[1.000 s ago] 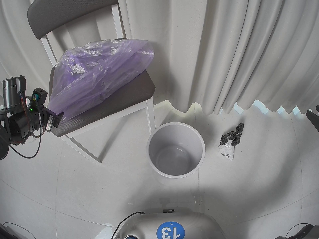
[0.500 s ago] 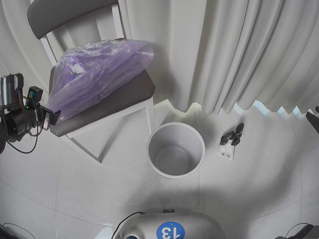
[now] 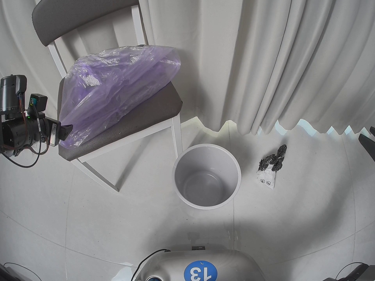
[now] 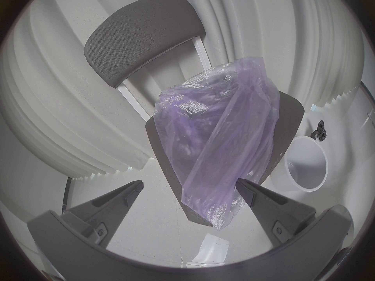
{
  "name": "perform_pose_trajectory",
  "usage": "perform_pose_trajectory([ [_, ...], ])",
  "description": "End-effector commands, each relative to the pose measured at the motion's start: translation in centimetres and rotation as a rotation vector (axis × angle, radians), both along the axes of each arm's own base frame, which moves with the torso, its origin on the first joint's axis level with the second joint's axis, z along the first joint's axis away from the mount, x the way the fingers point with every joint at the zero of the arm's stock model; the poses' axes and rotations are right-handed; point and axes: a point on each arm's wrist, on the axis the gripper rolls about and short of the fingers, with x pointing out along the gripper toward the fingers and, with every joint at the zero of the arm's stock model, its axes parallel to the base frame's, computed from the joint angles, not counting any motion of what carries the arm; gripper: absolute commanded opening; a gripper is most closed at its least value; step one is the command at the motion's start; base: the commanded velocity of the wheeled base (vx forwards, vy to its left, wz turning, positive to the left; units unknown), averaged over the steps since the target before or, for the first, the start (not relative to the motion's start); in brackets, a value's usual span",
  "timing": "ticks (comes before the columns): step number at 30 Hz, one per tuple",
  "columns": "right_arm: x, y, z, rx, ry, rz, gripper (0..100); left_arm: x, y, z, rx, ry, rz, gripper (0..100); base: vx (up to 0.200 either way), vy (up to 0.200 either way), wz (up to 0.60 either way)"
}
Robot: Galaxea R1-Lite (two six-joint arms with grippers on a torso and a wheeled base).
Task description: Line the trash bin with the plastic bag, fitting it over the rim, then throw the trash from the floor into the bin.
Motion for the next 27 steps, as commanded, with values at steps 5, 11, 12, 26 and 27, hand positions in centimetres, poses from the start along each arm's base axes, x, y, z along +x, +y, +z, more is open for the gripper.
perform_pose_trajectory([
  [5, -0.1, 0.0, 0.0, 0.000, -0.001, 0.000, 100, -0.3, -0.3, -1.1, 0.025, 0.038, -0.011, 100, 0.000, 0.000, 0.00],
  [11, -0.1, 0.0, 0.0, 0.000, 0.001, 0.000, 100, -1.4, -0.7, -2.5, 0.147, 0.095, -0.081, 100, 0.000, 0.000, 0.00],
  [12, -0.1, 0.0, 0.0, 0.000, 0.001, 0.000, 100, -1.5, -0.6, -2.6, 0.166, 0.104, -0.082, 100, 0.000, 0.000, 0.00],
  [26, -0.1, 0.0, 0.0, 0.000, 0.001, 0.003, 100, -1.1, 0.7, -2.2, 0.240, 0.058, 0.009, 100, 0.000, 0.000, 0.00],
  [27, -0.1, 0.0, 0.0, 0.000, -0.003, 0.003, 100, -1.0, 0.6, -2.4, 0.242, 0.064, 0.004, 100, 0.000, 0.000, 0.00],
])
